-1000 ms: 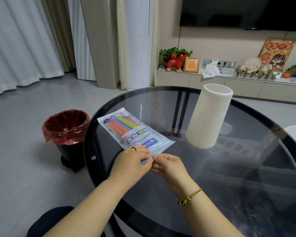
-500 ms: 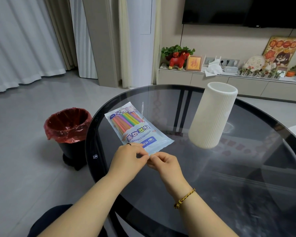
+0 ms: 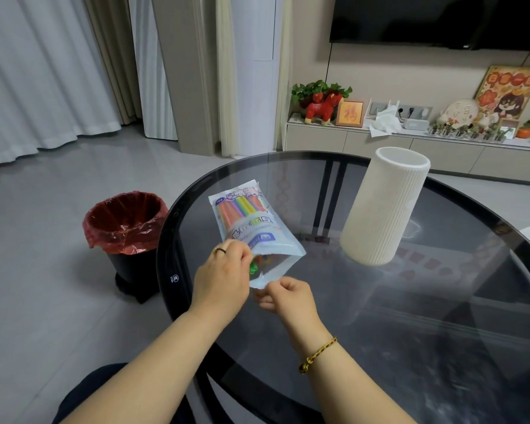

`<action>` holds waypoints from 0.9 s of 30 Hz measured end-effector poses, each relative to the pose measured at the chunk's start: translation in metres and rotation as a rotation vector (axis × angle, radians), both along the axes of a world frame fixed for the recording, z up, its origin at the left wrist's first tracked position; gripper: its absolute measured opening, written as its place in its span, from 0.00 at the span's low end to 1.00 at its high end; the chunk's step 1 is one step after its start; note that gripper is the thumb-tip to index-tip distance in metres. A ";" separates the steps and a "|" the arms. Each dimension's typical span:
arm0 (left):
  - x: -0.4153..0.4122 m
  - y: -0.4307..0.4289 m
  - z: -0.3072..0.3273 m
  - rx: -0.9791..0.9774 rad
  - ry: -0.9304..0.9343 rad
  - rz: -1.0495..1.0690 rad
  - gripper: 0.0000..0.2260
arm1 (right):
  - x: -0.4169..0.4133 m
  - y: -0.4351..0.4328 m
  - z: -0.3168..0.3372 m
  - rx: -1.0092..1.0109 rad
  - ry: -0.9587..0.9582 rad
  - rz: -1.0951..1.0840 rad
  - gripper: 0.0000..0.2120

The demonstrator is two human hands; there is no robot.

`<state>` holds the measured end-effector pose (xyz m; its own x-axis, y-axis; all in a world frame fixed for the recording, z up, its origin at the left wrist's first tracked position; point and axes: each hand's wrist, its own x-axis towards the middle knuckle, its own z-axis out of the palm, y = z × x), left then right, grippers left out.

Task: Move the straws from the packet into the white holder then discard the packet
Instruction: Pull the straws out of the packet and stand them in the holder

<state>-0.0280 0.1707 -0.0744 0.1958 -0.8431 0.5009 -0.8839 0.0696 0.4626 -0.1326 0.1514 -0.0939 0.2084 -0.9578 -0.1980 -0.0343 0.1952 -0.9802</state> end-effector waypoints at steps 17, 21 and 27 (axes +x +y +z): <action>0.017 -0.002 0.032 -0.301 -0.277 -0.052 0.11 | -0.001 -0.007 0.008 -0.125 0.338 -0.070 0.06; 0.017 -0.005 0.028 -0.288 -0.149 -0.113 0.10 | -0.002 -0.003 0.014 -0.390 0.373 -0.142 0.21; 0.012 -0.005 0.015 -0.112 0.591 -0.104 0.04 | -0.009 -0.010 0.018 -0.560 0.453 -0.173 0.14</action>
